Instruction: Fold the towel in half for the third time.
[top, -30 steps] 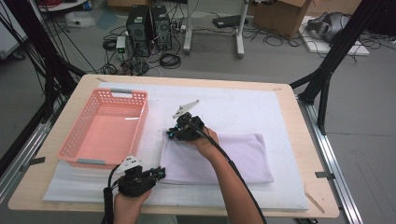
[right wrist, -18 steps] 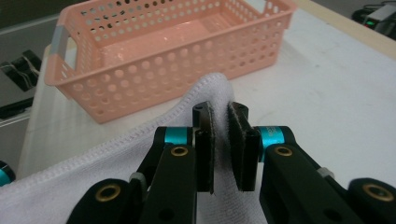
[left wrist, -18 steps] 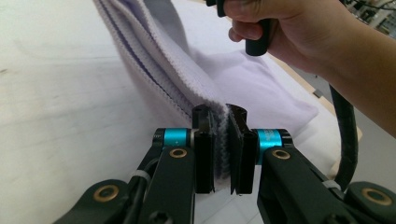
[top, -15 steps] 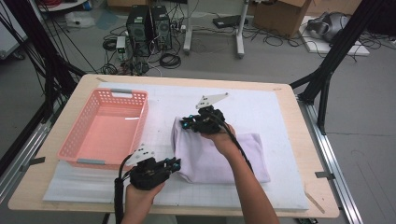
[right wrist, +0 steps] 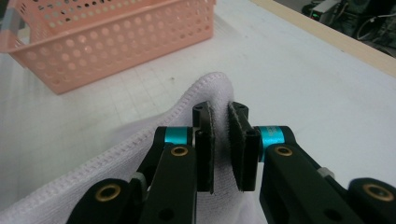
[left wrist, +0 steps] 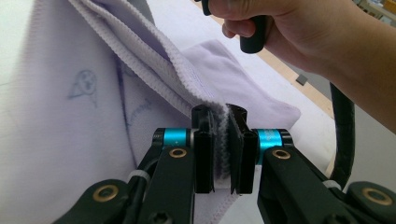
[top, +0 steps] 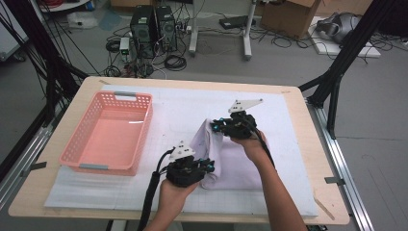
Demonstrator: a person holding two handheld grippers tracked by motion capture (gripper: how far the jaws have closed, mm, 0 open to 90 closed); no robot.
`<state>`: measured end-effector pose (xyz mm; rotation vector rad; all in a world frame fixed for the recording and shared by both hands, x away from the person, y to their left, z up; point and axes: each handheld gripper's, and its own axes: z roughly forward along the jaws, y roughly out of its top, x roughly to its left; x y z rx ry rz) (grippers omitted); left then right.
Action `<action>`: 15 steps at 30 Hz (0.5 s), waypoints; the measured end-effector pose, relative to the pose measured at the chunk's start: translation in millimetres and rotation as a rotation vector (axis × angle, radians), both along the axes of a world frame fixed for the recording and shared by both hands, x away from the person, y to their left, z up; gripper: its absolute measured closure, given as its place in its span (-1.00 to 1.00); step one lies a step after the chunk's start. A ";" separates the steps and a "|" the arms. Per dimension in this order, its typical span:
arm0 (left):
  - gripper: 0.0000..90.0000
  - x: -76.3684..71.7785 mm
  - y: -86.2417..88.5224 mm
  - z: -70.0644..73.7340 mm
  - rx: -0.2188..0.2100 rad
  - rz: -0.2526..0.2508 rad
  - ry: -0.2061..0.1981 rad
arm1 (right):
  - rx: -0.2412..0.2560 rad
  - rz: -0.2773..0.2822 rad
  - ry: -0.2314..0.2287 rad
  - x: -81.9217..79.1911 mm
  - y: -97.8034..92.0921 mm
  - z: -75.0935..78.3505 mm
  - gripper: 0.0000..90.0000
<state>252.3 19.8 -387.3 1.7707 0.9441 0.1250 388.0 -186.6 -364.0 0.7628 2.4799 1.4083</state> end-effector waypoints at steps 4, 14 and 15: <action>0.81 4.9 -18.2 -2.3 0.010 -0.020 0.005 | -0.010 -0.027 -0.012 -0.7 -20.1 -2.7 0.82; 0.39 8.4 -44.2 -12.5 0.024 -0.053 -0.043 | -0.037 -0.081 -0.021 -5.6 -64.9 -13.4 0.82; 0.34 9.0 -43.0 -12.8 0.023 -0.054 -0.044 | -0.038 -0.089 -0.015 -6.0 -69.1 -15.1 0.82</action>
